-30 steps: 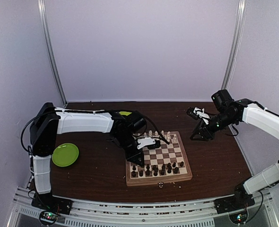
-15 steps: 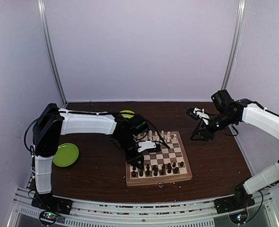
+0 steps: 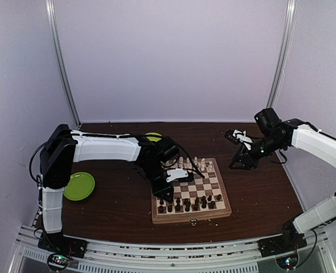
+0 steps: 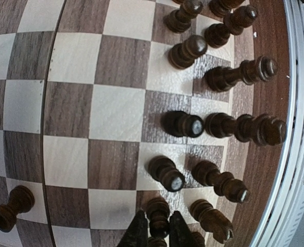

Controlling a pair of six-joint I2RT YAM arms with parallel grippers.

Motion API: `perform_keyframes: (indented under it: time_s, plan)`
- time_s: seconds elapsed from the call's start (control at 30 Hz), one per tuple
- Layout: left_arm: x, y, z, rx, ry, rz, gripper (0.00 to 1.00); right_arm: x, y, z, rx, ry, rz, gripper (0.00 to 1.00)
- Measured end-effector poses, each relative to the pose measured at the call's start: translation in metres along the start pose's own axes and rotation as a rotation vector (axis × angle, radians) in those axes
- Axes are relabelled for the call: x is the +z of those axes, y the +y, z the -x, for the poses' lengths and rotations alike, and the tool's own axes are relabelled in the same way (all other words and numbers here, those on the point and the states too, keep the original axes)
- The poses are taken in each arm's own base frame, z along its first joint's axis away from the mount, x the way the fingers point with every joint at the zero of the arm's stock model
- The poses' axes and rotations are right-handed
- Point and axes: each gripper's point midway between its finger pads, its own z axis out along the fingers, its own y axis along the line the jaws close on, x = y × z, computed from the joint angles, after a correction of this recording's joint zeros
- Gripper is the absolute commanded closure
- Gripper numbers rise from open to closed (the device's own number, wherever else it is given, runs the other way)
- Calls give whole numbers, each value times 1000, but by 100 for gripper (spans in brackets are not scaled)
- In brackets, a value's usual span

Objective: Set up the chess pieces on the board
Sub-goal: Place the pawn at g7.

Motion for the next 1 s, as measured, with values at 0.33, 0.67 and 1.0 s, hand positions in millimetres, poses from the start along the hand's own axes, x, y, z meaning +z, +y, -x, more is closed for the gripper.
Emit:
perform_keyframes:
  time_s: [0.33,0.67,1.0]
  plan:
    - [0,-6,2,14,-12,-33,88,1,1,-2,7,10,6,59]
    - [0,-6,2,16,-11,-33,78,3,0,-3,10,15,9,59]
    - [-7,-1,-3,32,26,9,71,4,0,-4,13,18,12,59]
